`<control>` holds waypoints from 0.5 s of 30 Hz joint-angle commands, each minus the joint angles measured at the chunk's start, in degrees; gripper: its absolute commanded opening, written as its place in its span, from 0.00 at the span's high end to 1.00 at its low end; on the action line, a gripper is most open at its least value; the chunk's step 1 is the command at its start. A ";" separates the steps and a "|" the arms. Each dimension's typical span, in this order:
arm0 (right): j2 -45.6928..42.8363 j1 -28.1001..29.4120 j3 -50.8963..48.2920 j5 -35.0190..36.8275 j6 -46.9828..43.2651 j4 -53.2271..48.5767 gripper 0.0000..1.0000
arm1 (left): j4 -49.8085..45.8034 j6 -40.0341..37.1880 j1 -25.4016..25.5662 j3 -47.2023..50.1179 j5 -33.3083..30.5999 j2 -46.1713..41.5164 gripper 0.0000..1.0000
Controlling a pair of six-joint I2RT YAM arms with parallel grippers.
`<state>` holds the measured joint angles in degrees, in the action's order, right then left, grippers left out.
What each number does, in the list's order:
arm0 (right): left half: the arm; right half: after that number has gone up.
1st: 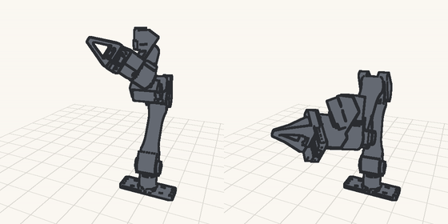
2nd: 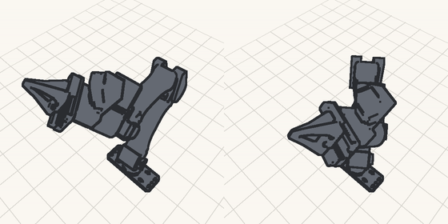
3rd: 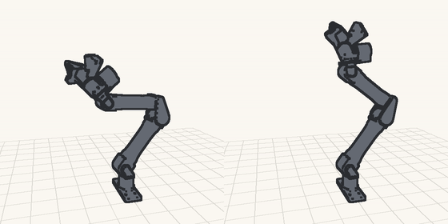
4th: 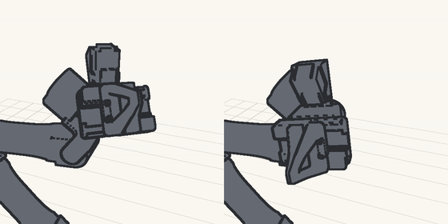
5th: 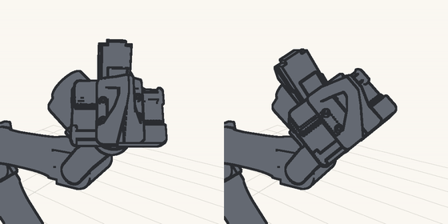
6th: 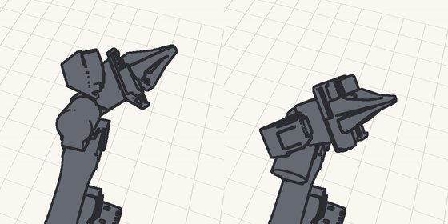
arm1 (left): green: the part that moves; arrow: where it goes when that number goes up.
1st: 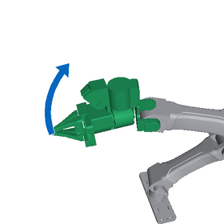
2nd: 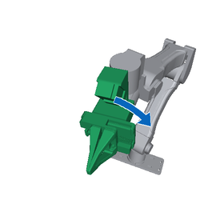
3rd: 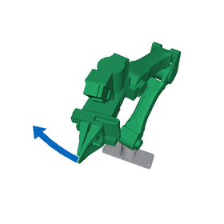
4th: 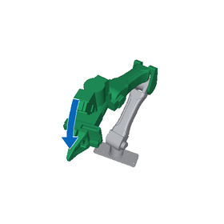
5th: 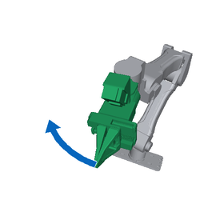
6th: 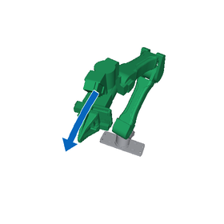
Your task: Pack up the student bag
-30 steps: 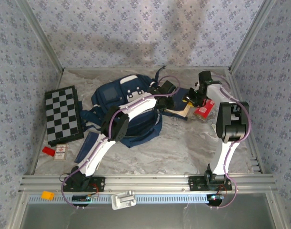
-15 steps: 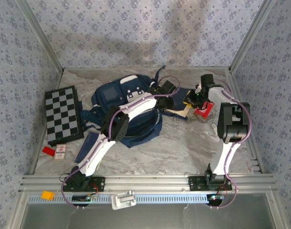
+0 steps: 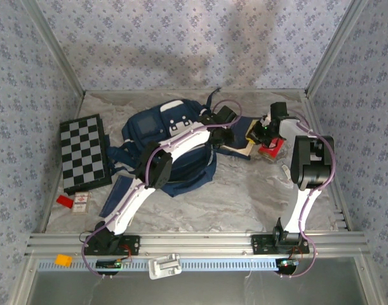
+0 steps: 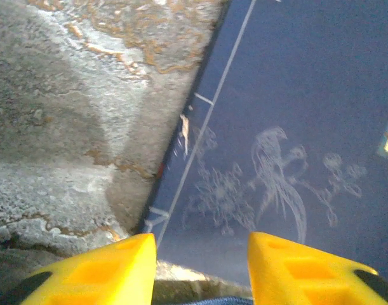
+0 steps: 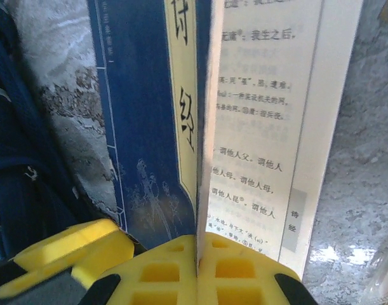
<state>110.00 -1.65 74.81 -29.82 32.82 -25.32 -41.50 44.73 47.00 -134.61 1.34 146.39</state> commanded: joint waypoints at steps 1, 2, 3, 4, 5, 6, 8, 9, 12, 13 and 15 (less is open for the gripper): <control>-4.04 -0.37 0.81 -0.72 1.55 2.02 1.00 | -4.07 -2.15 -0.06 -4.26 1.30 -1.21 0.53; -5.06 -0.24 1.24 -0.57 1.75 1.95 1.00 | -4.23 -2.32 -0.37 -4.19 1.97 -2.15 0.52; -6.09 -0.10 1.61 -0.21 1.95 1.63 1.00 | -4.39 -2.44 -0.81 -3.66 2.57 -3.51 0.51; -7.19 0.11 2.06 0.16 2.13 1.34 1.00 | -4.50 -2.76 -1.15 -2.61 3.00 -5.24 0.50; -8.13 0.24 2.16 0.17 2.37 1.42 1.00 | -4.35 -3.09 -1.41 -1.16 2.96 -7.00 0.49; -9.42 0.53 2.10 -0.04 2.64 1.71 1.00 | -3.57 -3.51 -1.68 1.21 2.96 -9.53 0.48; -11.34 1.43 2.44 -0.25 2.70 1.81 1.00 | -0.45 -3.75 -2.22 7.73 3.35 -15.01 0.46; -12.29 1.95 2.59 -0.09 2.78 1.68 1.00 | 1.87 -3.45 -2.64 11.91 3.81 -18.27 0.45; -15.32 3.87 2.80 0.29 4.38 1.68 1.00 | 8.62 -2.23 -4.31 24.65 4.81 -28.38 0.43; -16.42 4.67 2.69 0.47 4.62 1.92 1.00 | 10.44 -1.74 -5.09 28.44 5.07 -31.72 0.42; -18.29 6.44 2.83 0.82 4.94 2.10 1.00 | 13.30 -1.13 -6.56 35.59 5.61 -37.25 0.41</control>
<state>95.00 2.81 75.66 -29.02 36.27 -24.08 -34.44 42.78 42.22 -104.84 5.41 116.42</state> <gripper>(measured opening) 0.052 0.591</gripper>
